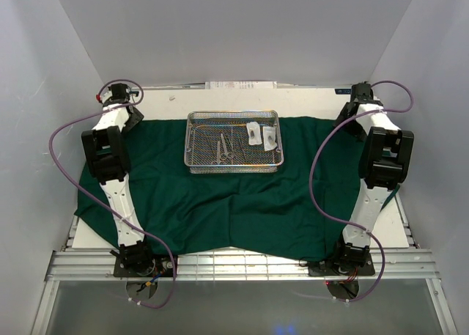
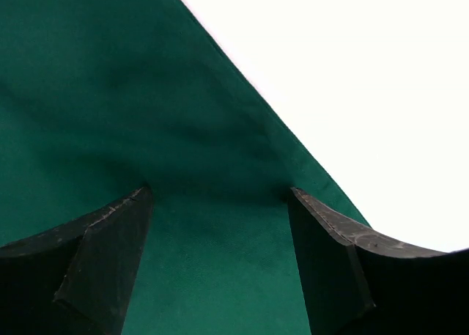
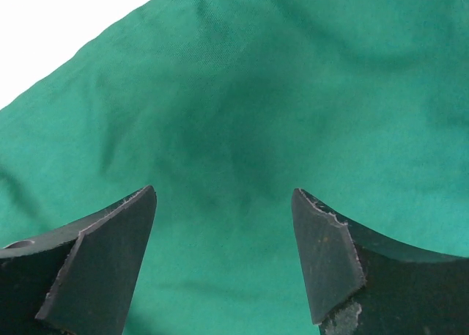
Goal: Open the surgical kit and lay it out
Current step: Smooth out the surgical kit at the center of the board.
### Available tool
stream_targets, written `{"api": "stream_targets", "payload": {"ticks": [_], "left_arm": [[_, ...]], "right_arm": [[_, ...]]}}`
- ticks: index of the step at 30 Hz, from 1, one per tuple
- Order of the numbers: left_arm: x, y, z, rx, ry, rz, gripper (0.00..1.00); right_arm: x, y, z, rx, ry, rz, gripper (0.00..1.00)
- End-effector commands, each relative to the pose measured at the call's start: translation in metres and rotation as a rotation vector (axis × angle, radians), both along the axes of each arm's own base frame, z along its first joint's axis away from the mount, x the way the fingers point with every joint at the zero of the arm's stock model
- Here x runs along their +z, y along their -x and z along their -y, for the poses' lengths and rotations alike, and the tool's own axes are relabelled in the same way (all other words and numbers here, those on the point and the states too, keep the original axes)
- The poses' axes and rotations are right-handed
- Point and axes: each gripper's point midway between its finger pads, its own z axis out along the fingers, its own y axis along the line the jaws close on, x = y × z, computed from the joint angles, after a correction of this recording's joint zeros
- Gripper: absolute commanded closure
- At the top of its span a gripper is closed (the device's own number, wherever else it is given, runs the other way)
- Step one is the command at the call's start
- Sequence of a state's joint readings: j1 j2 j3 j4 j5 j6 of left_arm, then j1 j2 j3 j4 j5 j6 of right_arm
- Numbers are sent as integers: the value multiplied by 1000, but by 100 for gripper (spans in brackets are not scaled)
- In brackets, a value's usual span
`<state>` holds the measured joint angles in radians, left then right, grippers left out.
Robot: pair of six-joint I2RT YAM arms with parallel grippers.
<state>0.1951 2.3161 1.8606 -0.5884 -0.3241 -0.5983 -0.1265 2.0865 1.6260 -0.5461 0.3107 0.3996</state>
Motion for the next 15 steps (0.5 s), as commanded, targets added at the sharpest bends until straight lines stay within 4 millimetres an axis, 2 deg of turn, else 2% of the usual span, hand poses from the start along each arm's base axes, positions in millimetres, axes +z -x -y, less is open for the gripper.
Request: {"api": "stream_targets", "payload": {"ticks": [1,3,7,14,15], "left_arm": [[9,-13,-8,-27,-46,32,16],[4,-13,-9,-45,-55,16,16],[-6,-6,-12,-40,-75,-17,16],[-34,12,-10,-35,-63,-96,16],[-37,14,-9,-35,-60,-108,19]], "right_arm": [[8,-24,11,61,39,52,20],[5,-28,12,79,40,59,20],[-15,-25,15,104,33,23,20],[-54,-10,14,116,-5,-61,21],[-59,-7,13,118,-13,-74,28]]}}
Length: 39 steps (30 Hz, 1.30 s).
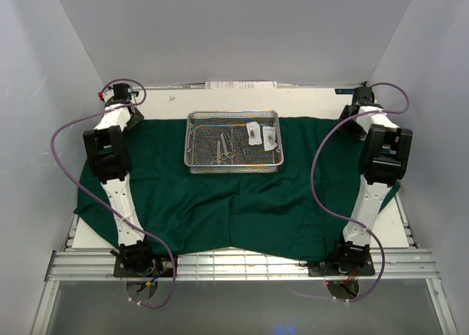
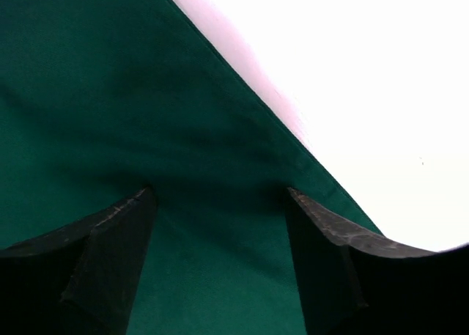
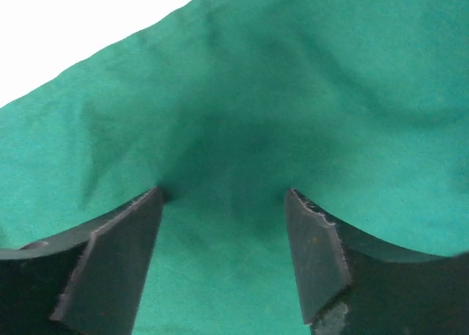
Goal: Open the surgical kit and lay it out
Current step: Smooth out the surgical kit at the center of the board.
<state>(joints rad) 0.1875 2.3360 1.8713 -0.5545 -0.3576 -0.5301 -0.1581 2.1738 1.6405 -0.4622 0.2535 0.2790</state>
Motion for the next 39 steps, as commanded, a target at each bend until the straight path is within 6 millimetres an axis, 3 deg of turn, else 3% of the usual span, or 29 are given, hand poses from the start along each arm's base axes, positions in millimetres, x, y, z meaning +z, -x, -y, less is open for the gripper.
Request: {"api": "stream_targets", "payload": {"ticks": [1,5,6,9,14,17,30,39], "left_arm": [[-38,23,-4,10,0,-109,21],[-51,32,-3,12,2,-152,34],[-56,35,-2,8,6,-166,38],[-62,37,-2,-1,8,-186,58],[-69,35,-3,-12,1,-204,90],[-70,30,-6,-22,-10,-204,100],[-76,1,-25,-3,-41,-166,100],[-72,-26,-25,5,-12,-84,100]], "right_arm": [[-35,10,-1,24,-31,-69,31],[-48,18,-4,31,-57,-99,48],[-49,18,-5,37,-61,-102,60],[-56,21,-5,44,-77,-115,74],[-57,17,-2,56,-91,-111,85],[-54,12,-1,72,-88,-99,90],[-39,-47,3,91,-127,-1,92],[-26,-86,14,94,-186,103,92]]}}
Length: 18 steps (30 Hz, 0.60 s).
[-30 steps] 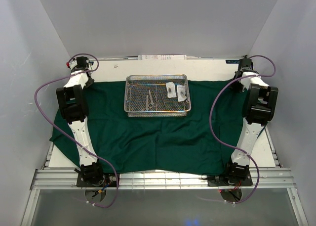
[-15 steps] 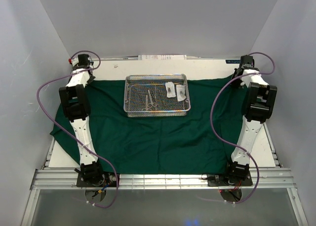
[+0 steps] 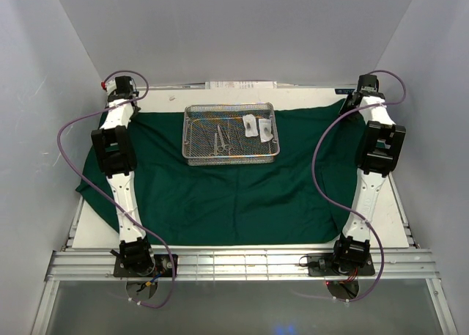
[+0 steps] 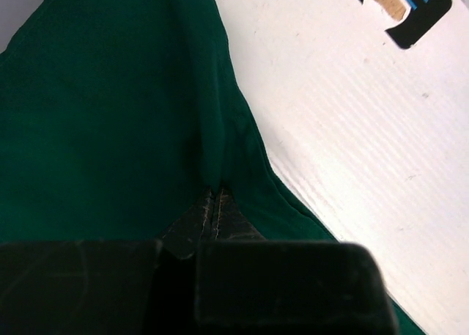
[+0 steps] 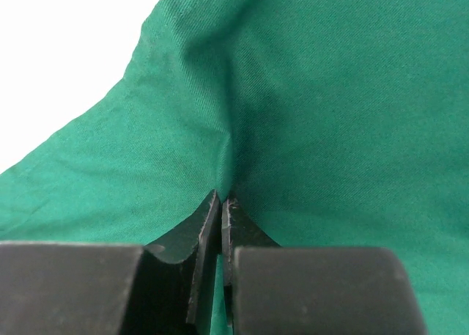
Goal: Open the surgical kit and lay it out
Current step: Smooth out the surgical kit at the center of the board.
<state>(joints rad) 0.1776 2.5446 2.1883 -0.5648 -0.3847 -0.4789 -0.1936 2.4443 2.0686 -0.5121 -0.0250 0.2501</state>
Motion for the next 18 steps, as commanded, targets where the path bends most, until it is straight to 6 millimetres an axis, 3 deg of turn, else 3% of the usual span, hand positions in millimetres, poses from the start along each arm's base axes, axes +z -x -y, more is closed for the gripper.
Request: {"api": "stream_targets", "payload": {"ticks": [1,13,14,15,16,17,18], "left_arm": [[-69,31,-11,38,57,-146,100],[-65,16,-5,15,97,-87,98],[-62,15,-4,12,99,-81,95],[-59,14,-4,10,102,-72,89],[-50,13,-4,9,104,-61,71],[-45,12,-3,6,109,-51,62],[-38,12,-3,8,109,-41,52]], "right_arm": [[-27,0,27,-35,-11,-30,92],[-5,-38,33,-8,-57,121,92],[-5,-39,33,-7,-57,124,92],[-1,-40,33,-5,-56,132,85],[3,-40,34,-4,-55,136,79],[6,-40,33,-1,-57,140,74],[19,-41,33,1,-53,164,60]]}}
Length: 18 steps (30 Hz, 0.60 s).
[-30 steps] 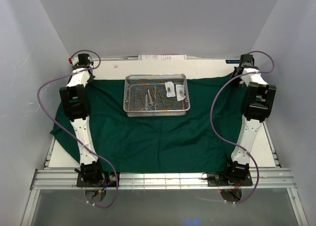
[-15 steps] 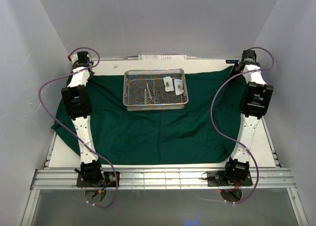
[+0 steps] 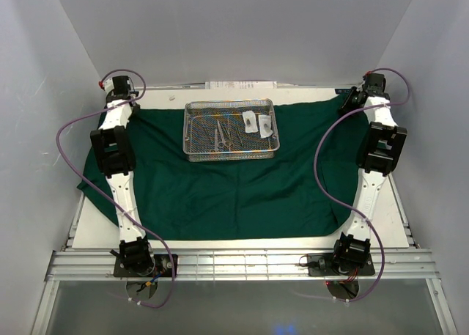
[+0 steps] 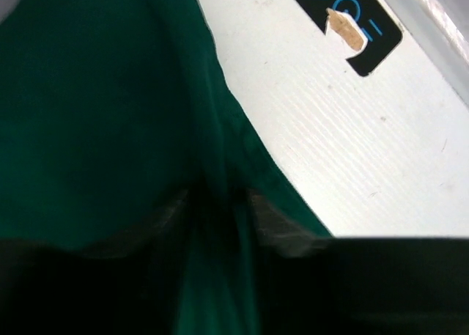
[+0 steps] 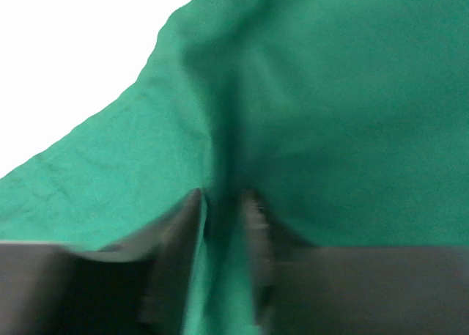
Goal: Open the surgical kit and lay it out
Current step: Smooth out the surgical kit at the center of the board.
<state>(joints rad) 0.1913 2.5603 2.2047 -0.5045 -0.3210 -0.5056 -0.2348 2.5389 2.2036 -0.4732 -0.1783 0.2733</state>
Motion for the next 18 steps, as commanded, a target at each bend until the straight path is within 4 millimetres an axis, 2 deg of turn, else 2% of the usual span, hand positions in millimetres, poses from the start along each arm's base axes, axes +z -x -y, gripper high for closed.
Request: {"api": "stream_targets", "payload": {"ticks": [1,2,3,4,5,6,9,11,12,14,15,16,18], "left_arm": [[-22,27,-3,13,54,-93,42],[-18,30,-3,15,52,-95,27],[-9,31,-2,12,49,-87,20],[0,32,-2,13,46,-77,14],[19,34,-2,15,41,-58,6],[27,36,-1,17,47,-47,3],[56,48,4,21,58,-25,2],[63,59,6,21,63,-39,2],[66,71,8,28,56,-51,2],[66,85,5,48,42,-74,2],[62,97,6,54,35,-90,2],[60,102,3,69,20,-99,2],[51,110,-1,92,25,-109,2]], "right_arm": [[19,-10,28,-38,58,71,54],[21,-7,26,-35,56,68,50],[35,-6,27,-37,60,86,43],[42,-4,25,-34,62,91,40],[42,1,24,-33,63,79,36],[58,4,23,-35,70,94,35],[74,25,14,-36,93,63,34],[75,44,11,-55,138,5,34],[79,59,3,-54,157,-23,34],[78,82,5,-98,212,-82,34],[93,89,-2,-102,222,-59,34],[74,109,-5,-108,223,-115,34],[75,123,-7,-129,215,-108,35]]}}
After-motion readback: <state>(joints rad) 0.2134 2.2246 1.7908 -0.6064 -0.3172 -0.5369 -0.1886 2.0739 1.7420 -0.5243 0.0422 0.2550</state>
